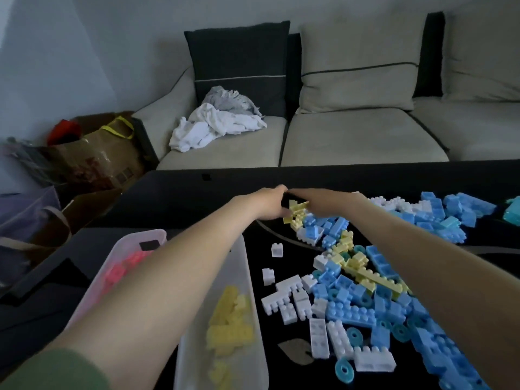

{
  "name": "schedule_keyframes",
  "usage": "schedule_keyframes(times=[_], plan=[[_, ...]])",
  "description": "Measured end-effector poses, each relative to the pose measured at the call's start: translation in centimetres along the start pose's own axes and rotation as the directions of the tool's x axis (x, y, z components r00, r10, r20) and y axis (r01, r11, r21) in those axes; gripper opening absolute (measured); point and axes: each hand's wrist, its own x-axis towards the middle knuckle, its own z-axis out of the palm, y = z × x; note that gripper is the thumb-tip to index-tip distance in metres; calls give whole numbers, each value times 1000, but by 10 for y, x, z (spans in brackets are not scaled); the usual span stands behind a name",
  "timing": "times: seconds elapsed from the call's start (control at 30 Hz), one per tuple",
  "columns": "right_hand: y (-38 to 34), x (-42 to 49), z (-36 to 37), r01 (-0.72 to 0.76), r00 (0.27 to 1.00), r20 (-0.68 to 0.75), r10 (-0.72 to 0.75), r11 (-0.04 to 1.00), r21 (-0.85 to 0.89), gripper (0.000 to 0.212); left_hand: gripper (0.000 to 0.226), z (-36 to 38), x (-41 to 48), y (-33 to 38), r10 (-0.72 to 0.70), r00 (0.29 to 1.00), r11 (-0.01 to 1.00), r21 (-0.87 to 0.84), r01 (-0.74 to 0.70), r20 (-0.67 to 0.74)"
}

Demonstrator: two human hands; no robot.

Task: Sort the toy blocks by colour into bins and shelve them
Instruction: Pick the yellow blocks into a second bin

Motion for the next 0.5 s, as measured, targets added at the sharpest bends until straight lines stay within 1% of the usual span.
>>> schedule_keyframes(times=[0.07,0.13,0.2,0.27,0.37,0.43,0.5], plan=[[-3,6,4,24,996,93,-17,997,-72,73,66,7,12,1,-10,1000,1000,19,9,26],[-3,8,5,41,992,121,-26,992,-117,69,70,12,18,2,-27,998,998,52,24,49],[-3,4,5,43,995,99,-31,991,-129,63,74,15,20,3,-23,998,999,45,21,61],[-4,-6,5,59,996,71,-52,993,-106,51,70,17,17,6,-6,998,999,43,3,70],[-6,-28,10,96,994,60,-93,994,-51,39,45,22,9,13,18,996,1000,10,-19,83],[-5,-38,15,97,995,37,-96,994,-44,38,29,26,3,18,2,994,1000,-28,1,107],[-3,-47,19,81,997,15,-80,996,-27,39,20,30,-4,24,-10,992,1000,0,10,123]])
